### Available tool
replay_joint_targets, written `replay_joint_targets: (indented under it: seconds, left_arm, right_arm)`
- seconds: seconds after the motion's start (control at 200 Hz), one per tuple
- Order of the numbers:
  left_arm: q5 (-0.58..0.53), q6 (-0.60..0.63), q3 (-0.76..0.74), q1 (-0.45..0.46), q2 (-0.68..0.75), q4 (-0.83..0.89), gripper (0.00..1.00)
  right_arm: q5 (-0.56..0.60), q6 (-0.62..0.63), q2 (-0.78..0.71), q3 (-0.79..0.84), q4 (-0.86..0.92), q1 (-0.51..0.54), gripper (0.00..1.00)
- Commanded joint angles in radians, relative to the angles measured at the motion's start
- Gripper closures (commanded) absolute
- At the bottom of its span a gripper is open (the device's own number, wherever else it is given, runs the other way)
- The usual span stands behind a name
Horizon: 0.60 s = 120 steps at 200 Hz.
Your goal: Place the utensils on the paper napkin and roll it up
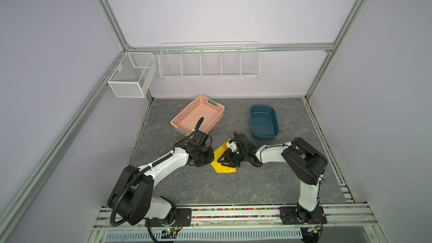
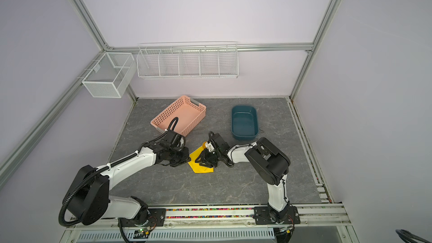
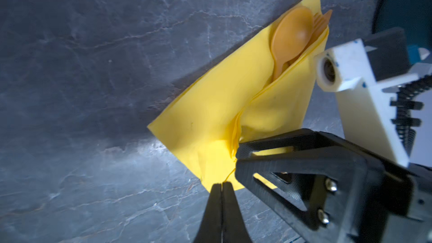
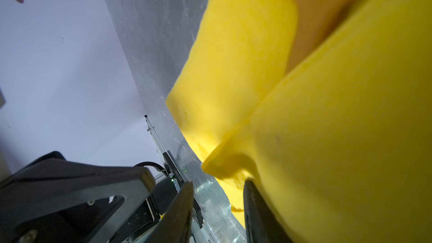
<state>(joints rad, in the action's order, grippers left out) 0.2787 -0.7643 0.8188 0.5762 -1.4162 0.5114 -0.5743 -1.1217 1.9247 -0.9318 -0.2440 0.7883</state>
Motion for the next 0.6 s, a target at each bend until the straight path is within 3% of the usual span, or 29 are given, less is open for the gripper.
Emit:
replay_joint_targets:
  seconds: [0.0, 0.24, 0.38, 0.49, 0.595]
  left_arm:
    - [0.026, 0.010, 0.054, -0.002, -0.039, -0.020, 1.00]
    - [0.053, 0.020, 0.120, -0.002, -0.114, -0.047, 1.00]
    - [0.083, 0.035, 0.142, 0.006, -0.163, -0.052, 1.00]
    - [0.098, 0.041, 0.156, 0.024, -0.198, -0.056, 1.00]
    - [0.104, 0.043, 0.164, 0.035, -0.235, -0.063, 1.00]
  right_arm:
    - [0.019, -0.014, 0.025, 0.004, 0.047, 0.005, 0.67]
    - [0.022, -0.006, 0.028, 0.005, 0.067, 0.006, 0.82]
    - [0.024, -0.007, 0.028, 0.009, 0.068, 0.006, 0.82]
    - [0.024, -0.007, 0.028, 0.007, 0.069, 0.006, 0.74]
    - [0.023, -0.006, 0.029, 0.006, 0.072, 0.005, 0.74]
